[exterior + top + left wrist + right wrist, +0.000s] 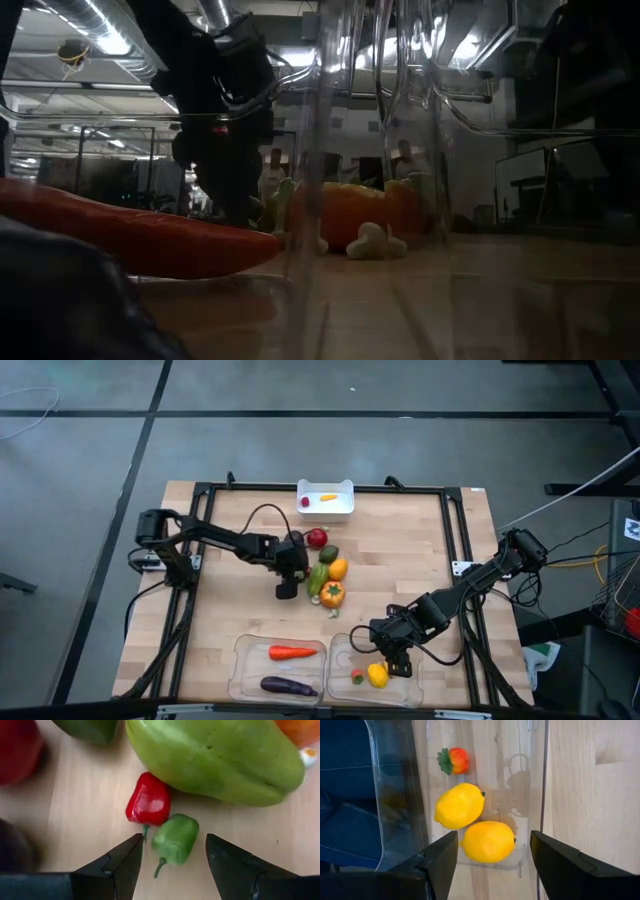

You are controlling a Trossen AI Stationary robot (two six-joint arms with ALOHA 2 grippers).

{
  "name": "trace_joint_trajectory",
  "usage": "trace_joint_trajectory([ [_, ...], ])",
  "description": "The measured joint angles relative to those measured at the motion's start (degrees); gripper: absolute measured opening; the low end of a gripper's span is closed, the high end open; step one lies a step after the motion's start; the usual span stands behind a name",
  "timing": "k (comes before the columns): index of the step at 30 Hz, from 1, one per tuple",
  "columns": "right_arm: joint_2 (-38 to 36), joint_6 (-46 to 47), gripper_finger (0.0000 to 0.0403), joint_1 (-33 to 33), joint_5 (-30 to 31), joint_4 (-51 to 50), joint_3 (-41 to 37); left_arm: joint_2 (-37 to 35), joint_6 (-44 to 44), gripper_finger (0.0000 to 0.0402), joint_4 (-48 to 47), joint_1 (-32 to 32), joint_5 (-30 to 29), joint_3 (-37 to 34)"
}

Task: Sort produce into baskets
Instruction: Put the green chili pepper into the white bin

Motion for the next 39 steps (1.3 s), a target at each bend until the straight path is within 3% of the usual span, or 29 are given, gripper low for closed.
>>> trace_joint_trajectory([
  [7, 0.0, -1.1, 0.0247, 0.0, 0.0, -0.1, 0.0, 2.2, 0.2, 0.0205, 0.4, -0.2, -0.2, 0.0],
  [20, 0.0, -1.1, 0.0247, 0.0, 0.0, -0.1, 0.0, 1.6, -0.1, 0.011, -1.3, -0.3, 0.2, 0.7],
  [26, 0.0, -1.1, 0.0247, 0.0, 0.0, -0.2, 0.0, 1.4, 0.5, 0.0112, -7.9, -0.3, 0.2, 5.0],
  [33, 0.0, -1.1, 0.0247, 0.0, 0.0, -0.5, 0.0, -0.9, 7.1, 0.0114, -15.2, -0.2, 0.2, 11.2],
  [39, 0.0, -2.2, 0.0247, 0.0, 0.0, -0.7, 0.0, -2.6, 14.1, 0.0112, -16.1, 1.9, -1.4, 16.5],
])
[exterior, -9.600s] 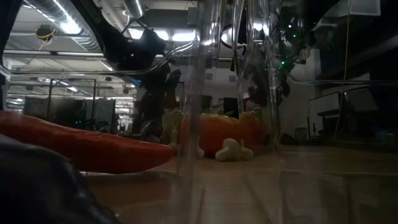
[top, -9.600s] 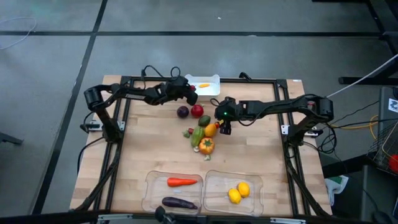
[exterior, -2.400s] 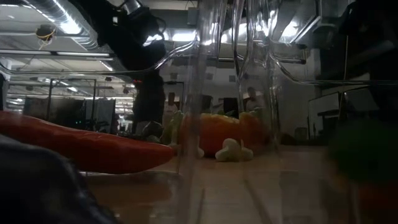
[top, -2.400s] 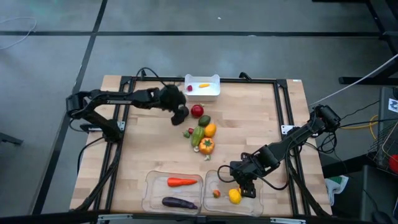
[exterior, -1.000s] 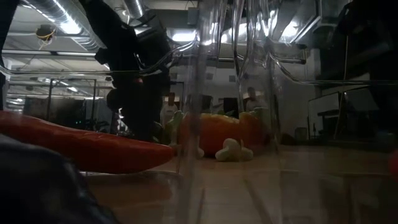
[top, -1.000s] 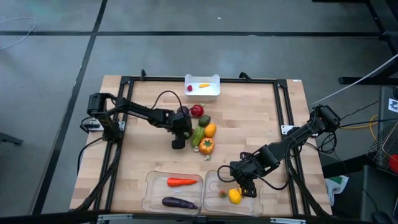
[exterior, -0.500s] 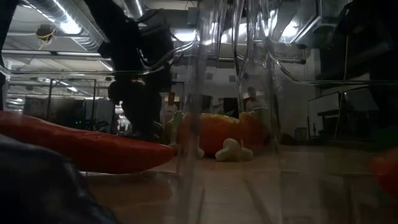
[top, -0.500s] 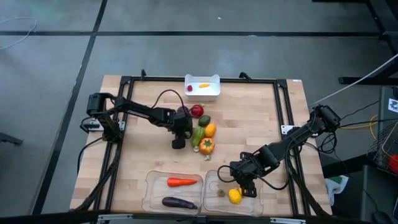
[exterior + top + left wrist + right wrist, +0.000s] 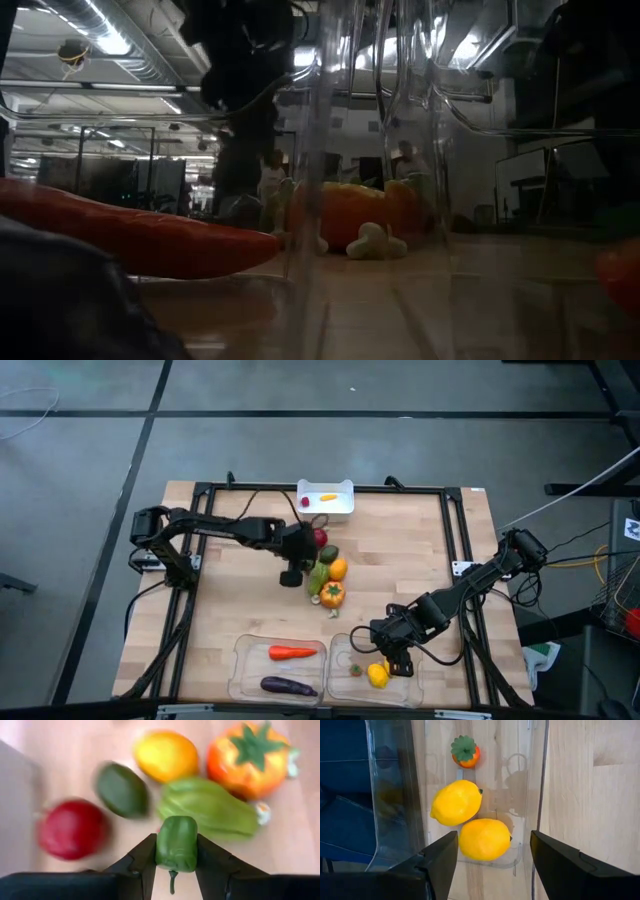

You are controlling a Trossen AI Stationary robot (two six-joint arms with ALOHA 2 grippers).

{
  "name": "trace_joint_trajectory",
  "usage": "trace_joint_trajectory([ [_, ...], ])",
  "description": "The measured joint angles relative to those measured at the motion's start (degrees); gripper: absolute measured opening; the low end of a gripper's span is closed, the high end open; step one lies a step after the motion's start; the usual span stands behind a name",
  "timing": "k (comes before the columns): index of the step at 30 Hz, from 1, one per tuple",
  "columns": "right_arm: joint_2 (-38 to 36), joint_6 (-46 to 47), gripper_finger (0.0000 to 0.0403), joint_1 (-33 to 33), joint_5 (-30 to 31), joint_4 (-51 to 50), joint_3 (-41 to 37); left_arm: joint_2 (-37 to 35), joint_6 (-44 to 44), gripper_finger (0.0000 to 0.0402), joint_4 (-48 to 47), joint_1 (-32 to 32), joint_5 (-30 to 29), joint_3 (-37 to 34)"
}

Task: Sort produce into baskets
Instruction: Put the green chili pepper into the white bin, then put the yellow lemon into the right transparent bin

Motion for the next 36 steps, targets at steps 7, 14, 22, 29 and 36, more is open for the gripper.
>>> trace_joint_trajectory([
  [7, 0.0, -0.6, 0.0247, 0.0, 0.0, -0.2, 0.0, 0.0, 6.3, 0.0112, 8.1, 6.0, -10.1, 3.9],
  [14, 0.0, -1.6, 0.0247, 0.0, 0.1, -0.2, 0.0, 0.6, 1.8, 0.0112, 19.2, 15.3, -10.4, 3.9],
  [22, 0.0, -4.4, 0.0247, 0.0, 2.1, -0.2, 0.0, 2.7, -7.3, 0.0112, 20.4, 22.8, -10.3, 3.8],
  [29, 0.0, -7.6, 0.0247, -0.9, 3.3, -0.3, 0.0, 6.4, -8.5, 0.0136, 20.5, 23.9, -10.1, 3.8],
  [36, 0.0, -17.4, 0.0247, -5.5, 3.4, -2.1, 0.0, 7.6, -8.0, 0.0191, 20.4, 23.8, -9.9, 3.8],
])
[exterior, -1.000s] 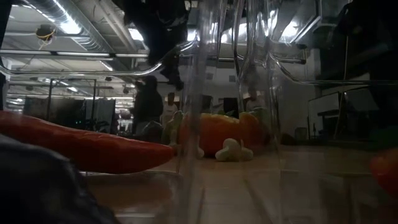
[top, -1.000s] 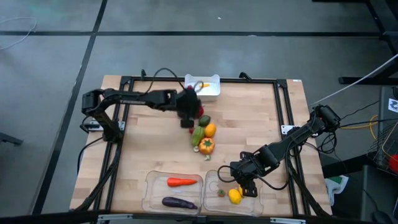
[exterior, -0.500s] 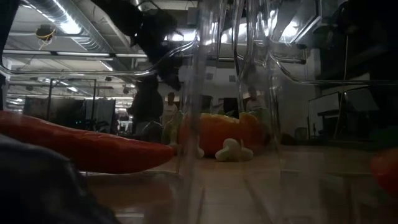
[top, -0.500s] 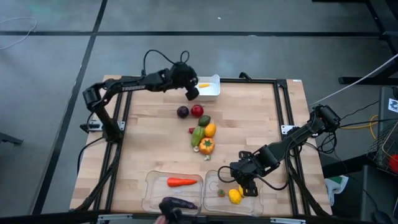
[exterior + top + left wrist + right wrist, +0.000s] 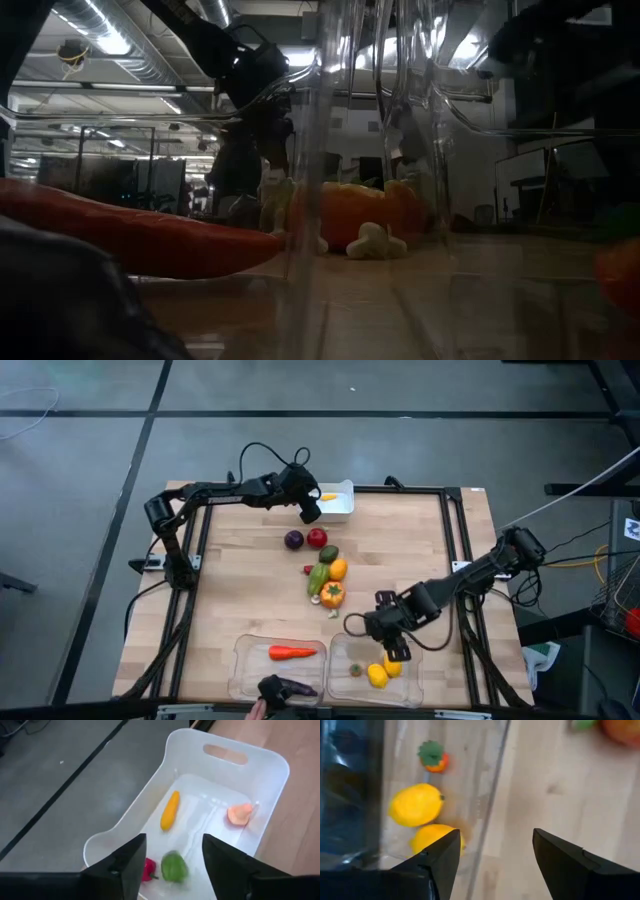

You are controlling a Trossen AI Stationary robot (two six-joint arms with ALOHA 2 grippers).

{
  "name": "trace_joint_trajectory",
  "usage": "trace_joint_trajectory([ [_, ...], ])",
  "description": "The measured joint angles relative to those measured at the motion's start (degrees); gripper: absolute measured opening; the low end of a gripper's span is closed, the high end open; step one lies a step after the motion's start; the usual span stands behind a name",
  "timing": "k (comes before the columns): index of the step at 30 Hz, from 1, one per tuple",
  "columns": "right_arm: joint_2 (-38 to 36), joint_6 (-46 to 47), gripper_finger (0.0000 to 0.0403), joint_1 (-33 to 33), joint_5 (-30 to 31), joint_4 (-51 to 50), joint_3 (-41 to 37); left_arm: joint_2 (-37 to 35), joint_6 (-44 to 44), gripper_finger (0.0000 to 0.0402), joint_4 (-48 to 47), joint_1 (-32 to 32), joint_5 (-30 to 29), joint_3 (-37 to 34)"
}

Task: Sort produce into baskets
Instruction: Put the yellow lemon into the right transparent bin

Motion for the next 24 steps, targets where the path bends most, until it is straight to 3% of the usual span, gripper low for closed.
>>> trace_joint_trajectory([
  [6, 0.0, -13.1, 0.0247, -5.6, 0.9, -0.6, 0.0, -0.1, -1.8, 0.0205, 0.1, 0.0, 0.0, 0.0],
  [14, 0.0, -29.7, 0.0247, -13.7, 15.3, 0.4, 0.0, -0.1, -2.0, 0.0196, 0.1, -0.1, 0.0, 0.0],
  [20, 0.0, -38.8, 0.0247, -20.6, 15.3, 5.5, 0.0, -0.1, -2.0, 0.0196, 0.1, -0.1, 0.0, 0.0],
  [24, 0.0, -48.6, 0.0247, -24.3, 11.1, 9.3, 0.0, -0.1, -2.0, 0.0196, 0.1, 0.0, 0.0, 0.0],
])
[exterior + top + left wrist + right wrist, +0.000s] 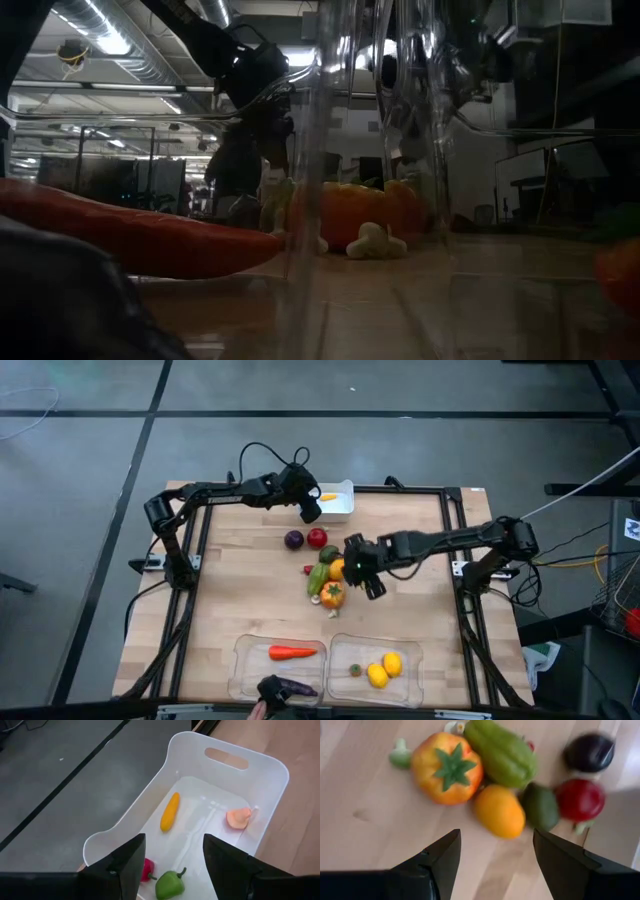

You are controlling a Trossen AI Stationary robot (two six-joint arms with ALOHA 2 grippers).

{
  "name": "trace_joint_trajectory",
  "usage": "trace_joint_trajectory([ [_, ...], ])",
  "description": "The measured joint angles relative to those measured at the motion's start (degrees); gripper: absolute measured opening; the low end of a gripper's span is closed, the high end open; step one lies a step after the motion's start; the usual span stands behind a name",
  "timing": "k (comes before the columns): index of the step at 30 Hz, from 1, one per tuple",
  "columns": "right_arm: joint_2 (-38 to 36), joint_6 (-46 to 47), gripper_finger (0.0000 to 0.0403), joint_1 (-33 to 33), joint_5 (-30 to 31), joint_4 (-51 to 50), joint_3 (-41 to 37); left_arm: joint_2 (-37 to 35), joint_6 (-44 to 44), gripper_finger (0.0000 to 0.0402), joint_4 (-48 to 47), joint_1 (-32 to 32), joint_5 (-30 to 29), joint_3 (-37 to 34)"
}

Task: Sort produce into baskets
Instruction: Put the yellow lemon into the right transparent bin

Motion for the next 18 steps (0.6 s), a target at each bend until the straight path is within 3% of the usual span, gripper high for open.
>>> trace_joint_trajectory([
  [7, 0.0, -11.0, 0.0247, -4.8, -5.8, 4.9, 0.0, 0.0, 0.0, 0.0196, 0.0, 0.0, 0.0, 0.0],
  [13, 3.5, -13.5, 0.0247, -7.0, -10.1, 7.2, 0.0, 0.0, 0.0, 0.0196, -0.1, 0.0, 0.0, 0.0],
  [18, 7.8, -17.1, 0.0247, -7.0, -9.2, 7.2, 0.0, 0.0, -0.9, 0.0196, -0.1, 0.0, 0.0, 0.0],
])
